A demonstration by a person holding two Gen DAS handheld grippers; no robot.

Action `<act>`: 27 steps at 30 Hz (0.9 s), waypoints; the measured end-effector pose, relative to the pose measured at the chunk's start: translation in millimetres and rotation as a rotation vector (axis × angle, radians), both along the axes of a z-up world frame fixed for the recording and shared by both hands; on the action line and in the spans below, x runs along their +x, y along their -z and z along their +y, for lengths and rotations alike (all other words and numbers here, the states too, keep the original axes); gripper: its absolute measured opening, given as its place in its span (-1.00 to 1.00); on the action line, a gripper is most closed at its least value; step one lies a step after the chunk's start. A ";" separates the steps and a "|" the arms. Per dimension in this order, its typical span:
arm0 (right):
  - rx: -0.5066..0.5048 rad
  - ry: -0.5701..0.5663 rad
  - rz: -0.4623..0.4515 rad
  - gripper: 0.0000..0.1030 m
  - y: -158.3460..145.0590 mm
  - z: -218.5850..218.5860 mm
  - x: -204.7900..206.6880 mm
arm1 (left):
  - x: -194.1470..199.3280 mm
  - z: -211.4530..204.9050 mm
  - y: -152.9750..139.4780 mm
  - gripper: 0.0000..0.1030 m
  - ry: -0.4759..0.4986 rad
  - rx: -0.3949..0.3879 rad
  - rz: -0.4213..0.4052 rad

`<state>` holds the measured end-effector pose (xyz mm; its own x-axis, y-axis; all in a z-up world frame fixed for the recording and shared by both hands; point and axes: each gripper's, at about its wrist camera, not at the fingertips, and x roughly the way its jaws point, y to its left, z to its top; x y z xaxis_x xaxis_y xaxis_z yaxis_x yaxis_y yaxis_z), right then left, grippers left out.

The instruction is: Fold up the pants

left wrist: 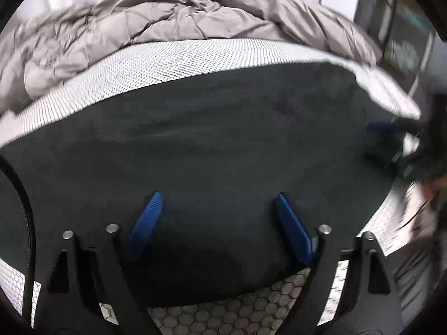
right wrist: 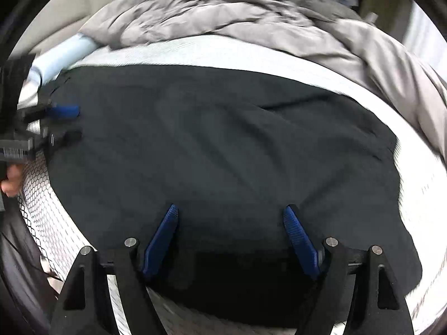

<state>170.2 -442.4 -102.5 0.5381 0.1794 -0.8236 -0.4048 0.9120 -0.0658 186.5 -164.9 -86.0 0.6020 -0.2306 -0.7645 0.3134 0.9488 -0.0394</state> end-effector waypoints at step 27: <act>0.741 0.673 -0.031 -0.33 1.1 -140.6 -2.9 | -6.8 4.3 -10.1 0.70 0.042 -0.100 0.012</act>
<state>167.3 -582.9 -103.6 0.7355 0.2922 -0.6112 0.2032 0.7654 0.6106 179.7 -160.5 -75.9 0.5813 -0.3309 -0.7433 0.3522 0.9259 -0.1367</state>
